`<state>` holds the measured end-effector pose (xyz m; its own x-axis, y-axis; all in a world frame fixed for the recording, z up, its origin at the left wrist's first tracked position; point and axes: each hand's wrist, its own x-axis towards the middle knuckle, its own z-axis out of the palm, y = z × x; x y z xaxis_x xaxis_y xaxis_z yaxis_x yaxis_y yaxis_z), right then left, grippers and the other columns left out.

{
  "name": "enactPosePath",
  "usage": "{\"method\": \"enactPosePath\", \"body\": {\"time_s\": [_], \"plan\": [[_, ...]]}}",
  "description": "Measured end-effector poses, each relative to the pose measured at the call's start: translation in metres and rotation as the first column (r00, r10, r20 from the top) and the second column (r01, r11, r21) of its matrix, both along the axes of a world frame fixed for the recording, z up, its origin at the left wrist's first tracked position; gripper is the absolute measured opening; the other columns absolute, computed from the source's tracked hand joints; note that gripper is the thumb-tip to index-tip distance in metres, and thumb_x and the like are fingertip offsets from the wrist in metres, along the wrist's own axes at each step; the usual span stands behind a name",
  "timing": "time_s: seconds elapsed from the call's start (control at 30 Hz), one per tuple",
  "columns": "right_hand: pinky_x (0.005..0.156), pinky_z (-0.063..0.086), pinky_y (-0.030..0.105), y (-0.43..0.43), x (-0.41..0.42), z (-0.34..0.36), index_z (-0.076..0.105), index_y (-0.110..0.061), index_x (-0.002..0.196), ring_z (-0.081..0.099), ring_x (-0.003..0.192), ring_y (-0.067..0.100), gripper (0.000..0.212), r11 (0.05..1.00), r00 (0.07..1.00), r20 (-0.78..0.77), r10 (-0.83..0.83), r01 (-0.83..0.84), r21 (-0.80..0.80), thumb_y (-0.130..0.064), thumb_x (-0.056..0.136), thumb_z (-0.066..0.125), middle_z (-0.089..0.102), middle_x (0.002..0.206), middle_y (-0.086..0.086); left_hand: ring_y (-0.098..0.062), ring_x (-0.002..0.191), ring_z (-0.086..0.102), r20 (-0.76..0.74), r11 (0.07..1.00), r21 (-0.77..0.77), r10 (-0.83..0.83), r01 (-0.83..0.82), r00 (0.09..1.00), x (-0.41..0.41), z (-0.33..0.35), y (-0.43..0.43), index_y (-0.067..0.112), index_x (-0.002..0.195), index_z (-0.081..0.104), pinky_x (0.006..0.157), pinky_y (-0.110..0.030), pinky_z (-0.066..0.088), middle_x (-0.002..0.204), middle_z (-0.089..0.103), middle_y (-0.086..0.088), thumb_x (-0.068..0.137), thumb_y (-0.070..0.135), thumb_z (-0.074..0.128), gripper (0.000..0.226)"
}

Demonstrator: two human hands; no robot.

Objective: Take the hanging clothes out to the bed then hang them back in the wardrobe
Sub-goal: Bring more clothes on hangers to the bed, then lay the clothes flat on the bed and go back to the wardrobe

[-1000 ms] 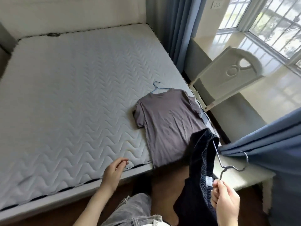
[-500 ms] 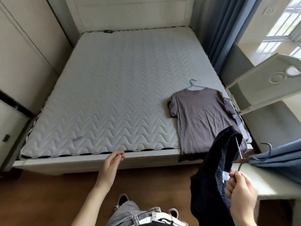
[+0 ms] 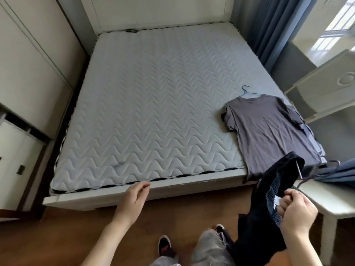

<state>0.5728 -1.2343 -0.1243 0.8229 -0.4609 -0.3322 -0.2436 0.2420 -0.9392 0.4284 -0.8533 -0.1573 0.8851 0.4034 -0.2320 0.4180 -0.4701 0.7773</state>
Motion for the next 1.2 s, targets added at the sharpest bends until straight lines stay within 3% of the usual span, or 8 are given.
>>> {"method": "enactPosePath", "body": {"time_s": [0.3, 0.43, 0.6, 0.77, 0.9, 1.07, 1.2], "plan": [[0.037, 0.019, 0.020, 0.116, 0.060, 0.011, 0.045, -0.012, 0.068, 0.027, 0.038, 0.007, 0.027, 0.999, 0.999, 0.021, -0.042, 0.042, -0.003, -0.003, 0.092, 0.039, 0.033, 0.043, -0.012, -0.013, 0.104, 0.059, -0.024, 0.974, 0.178, -0.138, 0.140, 0.990, 0.111, -0.012, 0.078, 0.014, 0.117, 0.066, 0.086, -0.023, 0.043, 0.112, 0.066, 0.001, 0.098, 0.022, 0.049, 0.027], [0.039, 0.019, 0.019, 0.171, 0.124, 0.008, 0.044, -0.012, 0.068, 0.027, 0.040, 0.008, 0.027, 0.998, 0.998, 0.042, -0.044, 0.042, 0.036, -0.002, 0.091, 0.038, 0.031, 0.045, -0.010, -0.019, 0.104, 0.061, -0.031, 0.963, 0.207, -0.171, 0.173, 0.985, 0.183, -0.029, 0.103, 0.012, 0.114, 0.066, 0.088, -0.031, 0.047, 0.111, 0.067, -0.003, 0.093, 0.032, 0.043, 0.038], [0.039, 0.017, 0.018, 0.244, 0.224, -0.018, 0.043, -0.013, 0.068, 0.025, 0.041, 0.008, 0.027, 0.991, 0.995, 0.061, -0.082, 0.075, 0.109, -0.001, 0.092, 0.037, 0.029, 0.049, -0.007, -0.020, 0.111, 0.059, -0.012, 0.971, 0.210, -0.117, 0.117, 0.993, 0.279, -0.081, 0.141, 0.012, 0.117, 0.066, 0.096, -0.033, 0.047, 0.116, 0.066, -0.002, 0.097, 0.024, 0.047, 0.030], [0.039, 0.019, 0.019, 0.319, 0.322, -0.105, 0.042, -0.012, 0.067, 0.025, 0.042, 0.009, 0.027, 0.985, 0.993, 0.048, -0.112, 0.104, 0.138, 0.001, 0.090, 0.037, 0.030, 0.048, -0.006, -0.029, 0.117, 0.057, 0.026, 0.963, 0.252, -0.107, 0.097, 0.994, 0.382, -0.189, 0.177, 0.003, 0.121, 0.064, 0.100, -0.030, 0.038, 0.124, 0.064, -0.013, 0.090, 0.025, 0.041, 0.044], [0.038, 0.024, 0.019, 0.376, 0.394, -0.199, 0.043, -0.010, 0.066, 0.030, 0.040, 0.010, 0.027, 0.982, 0.992, -0.008, -0.124, 0.124, 0.143, 0.002, 0.090, 0.036, 0.035, 0.045, -0.006, -0.035, 0.121, 0.053, 0.031, 0.939, 0.322, -0.140, 0.123, 0.990, 0.458, -0.293, 0.212, 0.000, 0.125, 0.061, 0.104, -0.040, 0.039, 0.131, 0.060, -0.017, 0.086, 0.021, 0.043, 0.048], [0.038, 0.030, 0.020, 0.421, 0.454, -0.305, 0.046, -0.009, 0.074, 0.035, 0.040, 0.010, 0.026, 0.989, 0.998, -0.054, -0.037, 0.044, 0.138, -0.003, 0.096, 0.034, 0.040, 0.054, 0.001, -0.043, 0.123, 0.049, -0.043, 0.766, 0.587, -0.294, 0.262, 0.955, 0.545, -0.409, 0.270, 0.002, 0.132, 0.055, 0.105, -0.047, 0.034, 0.138, 0.054, -0.021, 0.085, 0.032, 0.036, 0.059], [0.042, 0.044, 0.024, 0.435, 0.474, -0.362, 0.051, -0.005, 0.081, 0.049, 0.042, 0.014, 0.025, 0.993, 0.992, -0.047, 0.115, -0.114, 0.024, -0.009, 0.100, 0.035, 0.052, 0.058, 0.006, -0.039, 0.132, 0.040, -0.130, 0.707, 0.642, -0.279, 0.295, 0.952, 0.573, -0.463, 0.313, 0.014, 0.140, 0.049, 0.112, -0.046, 0.025, 0.147, 0.045, -0.013, 0.088, 0.042, 0.033, 0.061]]}}
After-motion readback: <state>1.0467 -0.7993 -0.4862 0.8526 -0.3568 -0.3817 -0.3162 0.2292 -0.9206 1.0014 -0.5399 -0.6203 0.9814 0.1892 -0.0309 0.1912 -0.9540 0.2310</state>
